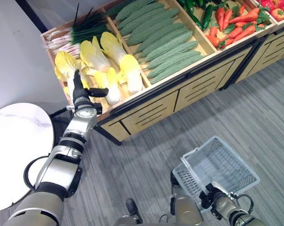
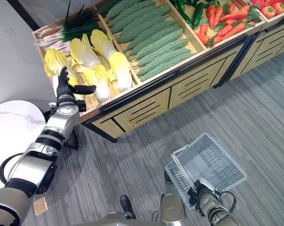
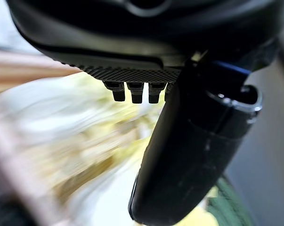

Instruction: Get the vegetables into the basket

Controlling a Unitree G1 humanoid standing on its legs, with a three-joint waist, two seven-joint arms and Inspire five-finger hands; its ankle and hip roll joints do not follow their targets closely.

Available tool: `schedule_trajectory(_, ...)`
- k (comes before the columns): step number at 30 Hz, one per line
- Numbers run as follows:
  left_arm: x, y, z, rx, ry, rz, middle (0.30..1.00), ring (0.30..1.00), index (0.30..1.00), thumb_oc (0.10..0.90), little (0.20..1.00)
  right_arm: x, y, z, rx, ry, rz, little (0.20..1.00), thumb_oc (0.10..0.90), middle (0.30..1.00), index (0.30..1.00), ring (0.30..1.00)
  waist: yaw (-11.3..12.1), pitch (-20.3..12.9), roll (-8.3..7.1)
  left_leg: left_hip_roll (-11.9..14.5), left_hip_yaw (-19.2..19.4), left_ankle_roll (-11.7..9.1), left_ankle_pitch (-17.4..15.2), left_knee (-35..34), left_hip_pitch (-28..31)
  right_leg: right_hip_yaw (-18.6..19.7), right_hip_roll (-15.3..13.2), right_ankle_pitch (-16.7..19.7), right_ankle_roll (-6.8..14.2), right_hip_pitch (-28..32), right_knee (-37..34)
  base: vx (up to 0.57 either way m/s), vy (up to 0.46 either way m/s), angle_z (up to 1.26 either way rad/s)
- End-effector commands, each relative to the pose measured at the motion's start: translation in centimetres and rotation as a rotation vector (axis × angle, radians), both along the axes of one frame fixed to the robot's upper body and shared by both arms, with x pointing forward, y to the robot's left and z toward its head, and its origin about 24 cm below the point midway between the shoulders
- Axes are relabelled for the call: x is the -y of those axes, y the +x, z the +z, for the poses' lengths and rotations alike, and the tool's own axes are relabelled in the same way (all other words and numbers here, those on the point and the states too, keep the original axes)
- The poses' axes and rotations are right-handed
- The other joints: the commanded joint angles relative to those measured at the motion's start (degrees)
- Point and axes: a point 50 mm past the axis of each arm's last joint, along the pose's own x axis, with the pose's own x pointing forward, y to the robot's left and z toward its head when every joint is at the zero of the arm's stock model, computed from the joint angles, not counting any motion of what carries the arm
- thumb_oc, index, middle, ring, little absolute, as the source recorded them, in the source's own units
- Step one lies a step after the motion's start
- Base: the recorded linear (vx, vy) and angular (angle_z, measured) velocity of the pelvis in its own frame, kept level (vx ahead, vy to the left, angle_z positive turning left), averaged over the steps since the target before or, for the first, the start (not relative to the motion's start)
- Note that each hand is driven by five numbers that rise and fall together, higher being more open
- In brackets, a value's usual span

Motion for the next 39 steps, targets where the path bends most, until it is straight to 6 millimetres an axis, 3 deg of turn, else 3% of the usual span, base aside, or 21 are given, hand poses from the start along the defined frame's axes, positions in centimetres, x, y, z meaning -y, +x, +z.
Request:
schedule_trajectory(1,-1.3,2.0,7.3,0.213,-0.096,0.041,1.0,1.0,1.0,0.9,1.0,-1.9,-1.6,-1.3,-0.087,0.008,0.09,0.3,0.4,0.3,0.3,0.3,-1.14,-3.02,-2.57,0.16,-1.49,-3.74,0.95,0.03,-0.17,1.0,-2.23,-4.26,6.8,3.77,-0.02,-0.02,0.013,-0.05)
schedule_trajectory(18,0.8,3.2,8.9,0.215,-0.187,-0.025,1.0,1.0,1.0,0.9,1.0,-2.3,-1.5,-1.3,-0.101,0.009,0.119,0.3,0.4,0.3,0.3,0.3,-2.52,-3.53,-1.6,0.64,-0.76,-4.51,2.36,0.03,-3.93,2.4,-1.98,-3.6,6.68,-0.82,0.0,-0.01,-0.022,-0.08)
schedule_trajectory(27,-1.3,2.5,8.0,0.195,-0.17,0.136,1.0,1.0,1.0,0.9,1.0,-2.6,-0.7,-1.1,-0.06,0.012,0.116,0.3,0.4,0.3,0.3,0.3,-2.18,-2.8,-1.86,1.36,-0.42,-5.28,3.33,0.03,-4.91,2.87,-1.07,-3.97,6.32,-2.05,-0.03,0.01,-0.057,-0.06)
schedule_trajectory(33,-2.8,1.7,5.9,0.139,-0.169,0.226,1.0,1.0,1.0,0.9,1.0,-2.4,-0.8,-1.1,-0.057,0.001,0.111,0.3,0.4,0.3,0.3,0.3,-1.4,-2.11,-1.9,2.06,-0.32,-5.67,3.88,0.03,-3.9,2.53,-0.41,-4.68,5.88,-1.39,-0.03,0.01,-0.028,-0.02)
schedule_trajectory(39,-4.0,1.3,3.9,0.009,-0.121,0.207,1.0,1.0,1.0,0.9,1.0,-2.4,-1.1,-1.2,-0.06,0.014,0.099,0.3,0.4,0.3,0.3,0.3,-1.8,-2.1,-1.81,2.75,-0.32,-5.93,4.3,0.03,-4.73,2.28,0.01,-4.5,5.83,-2.34,-0.03,0.0,0.0,0.0)
